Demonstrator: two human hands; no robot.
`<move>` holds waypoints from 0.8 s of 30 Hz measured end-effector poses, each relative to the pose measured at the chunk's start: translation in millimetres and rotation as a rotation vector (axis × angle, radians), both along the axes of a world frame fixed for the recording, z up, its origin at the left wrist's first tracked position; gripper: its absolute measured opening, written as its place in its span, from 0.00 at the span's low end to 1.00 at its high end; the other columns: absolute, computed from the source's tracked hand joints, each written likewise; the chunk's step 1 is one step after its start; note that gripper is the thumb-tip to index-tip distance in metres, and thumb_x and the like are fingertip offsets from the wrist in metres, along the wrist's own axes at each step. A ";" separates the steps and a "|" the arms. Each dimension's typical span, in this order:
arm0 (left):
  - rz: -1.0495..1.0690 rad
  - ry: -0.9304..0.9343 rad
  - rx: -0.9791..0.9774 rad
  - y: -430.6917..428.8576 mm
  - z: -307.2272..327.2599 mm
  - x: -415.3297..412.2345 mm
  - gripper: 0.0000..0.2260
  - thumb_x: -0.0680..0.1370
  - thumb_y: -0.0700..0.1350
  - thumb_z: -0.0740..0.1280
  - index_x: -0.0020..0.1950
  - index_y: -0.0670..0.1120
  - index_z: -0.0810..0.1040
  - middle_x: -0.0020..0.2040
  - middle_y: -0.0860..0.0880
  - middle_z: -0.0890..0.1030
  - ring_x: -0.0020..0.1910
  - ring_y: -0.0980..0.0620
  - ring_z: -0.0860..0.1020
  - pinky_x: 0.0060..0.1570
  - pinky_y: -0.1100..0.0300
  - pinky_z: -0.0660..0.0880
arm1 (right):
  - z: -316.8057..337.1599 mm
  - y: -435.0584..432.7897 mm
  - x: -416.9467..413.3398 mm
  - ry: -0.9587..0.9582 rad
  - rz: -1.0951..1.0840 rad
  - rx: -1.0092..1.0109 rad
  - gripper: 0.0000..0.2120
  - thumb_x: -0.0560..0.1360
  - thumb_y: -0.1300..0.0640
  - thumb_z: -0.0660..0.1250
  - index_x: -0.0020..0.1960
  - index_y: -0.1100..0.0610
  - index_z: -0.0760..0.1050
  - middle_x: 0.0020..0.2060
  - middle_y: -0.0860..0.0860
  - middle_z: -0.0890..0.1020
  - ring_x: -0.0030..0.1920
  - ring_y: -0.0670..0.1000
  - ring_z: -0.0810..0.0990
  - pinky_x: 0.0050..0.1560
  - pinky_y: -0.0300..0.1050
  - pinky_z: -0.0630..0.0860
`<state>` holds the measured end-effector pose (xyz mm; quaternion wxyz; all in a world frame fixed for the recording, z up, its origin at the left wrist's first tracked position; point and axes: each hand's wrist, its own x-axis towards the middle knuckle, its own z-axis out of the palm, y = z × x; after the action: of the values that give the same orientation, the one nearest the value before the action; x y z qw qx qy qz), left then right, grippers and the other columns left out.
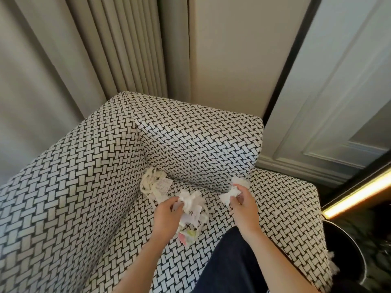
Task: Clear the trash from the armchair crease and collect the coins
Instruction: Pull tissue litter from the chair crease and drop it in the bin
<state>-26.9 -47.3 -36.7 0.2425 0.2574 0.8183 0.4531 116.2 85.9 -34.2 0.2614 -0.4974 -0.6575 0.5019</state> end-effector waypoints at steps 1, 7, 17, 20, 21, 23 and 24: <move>-0.005 -0.004 0.010 0.9 3.0 2.3 0.10 0.79 0.38 0.62 0.38 0.47 0.75 0.24 0.54 0.70 0.21 0.60 0.60 0.22 0.71 0.59 | 1.4 -0.7 3.7 0.014 -0.025 -0.002 0.16 0.78 0.64 0.60 0.65 0.54 0.71 0.57 0.52 0.78 0.50 0.48 0.78 0.48 0.41 0.76; -0.009 -0.089 0.096 28.8 22.6 25.8 0.06 0.78 0.39 0.62 0.48 0.46 0.79 0.25 0.55 0.72 0.20 0.61 0.61 0.20 0.69 0.59 | 9.4 5.5 48.3 0.091 -0.175 -0.034 0.12 0.78 0.63 0.62 0.57 0.53 0.77 0.57 0.53 0.76 0.55 0.51 0.77 0.59 0.48 0.75; -0.279 -0.245 0.182 120.9 48.9 108.7 0.16 0.76 0.40 0.63 0.28 0.51 0.71 0.24 0.58 0.66 0.23 0.61 0.60 0.27 0.67 0.59 | 17.0 38.0 166.0 0.094 -0.414 -0.111 0.10 0.78 0.61 0.61 0.55 0.50 0.75 0.48 0.45 0.79 0.50 0.45 0.77 0.51 0.41 0.73; -0.395 -0.318 0.147 149.6 48.6 143.9 0.07 0.76 0.41 0.65 0.39 0.49 0.77 0.38 0.49 0.78 0.36 0.54 0.72 0.38 0.65 0.67 | 15.5 46.3 201.1 0.086 -0.471 -0.136 0.10 0.78 0.61 0.61 0.56 0.54 0.77 0.51 0.50 0.81 0.53 0.51 0.79 0.58 0.53 0.75; -0.425 -0.339 0.127 161.6 46.2 159.5 0.05 0.76 0.42 0.66 0.41 0.50 0.79 0.41 0.49 0.80 0.40 0.54 0.75 0.40 0.65 0.67 | 12.4 50.3 216.6 0.090 -0.498 -0.142 0.10 0.77 0.62 0.62 0.54 0.51 0.78 0.49 0.50 0.82 0.52 0.52 0.79 0.57 0.54 0.76; -0.454 -0.363 0.108 180.5 39.9 183.1 0.04 0.76 0.44 0.66 0.42 0.50 0.79 0.43 0.48 0.80 0.42 0.55 0.75 0.40 0.65 0.67 | 8.0 55.9 238.5 0.107 -0.547 -0.155 0.12 0.77 0.62 0.62 0.48 0.45 0.76 0.47 0.48 0.82 0.50 0.50 0.80 0.50 0.47 0.77; -0.464 -0.371 0.096 189.9 36.8 194.7 0.04 0.76 0.45 0.66 0.43 0.49 0.79 0.43 0.47 0.80 0.42 0.54 0.75 0.40 0.64 0.68 | 5.4 58.8 248.2 0.116 -0.574 -0.167 0.13 0.77 0.63 0.63 0.48 0.44 0.76 0.47 0.48 0.82 0.50 0.49 0.80 0.48 0.43 0.75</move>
<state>167.8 142.6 0.2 0.4725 0.3615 0.6571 0.4629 364.4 144.7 -28.9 0.3878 -0.6531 -0.4306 0.4875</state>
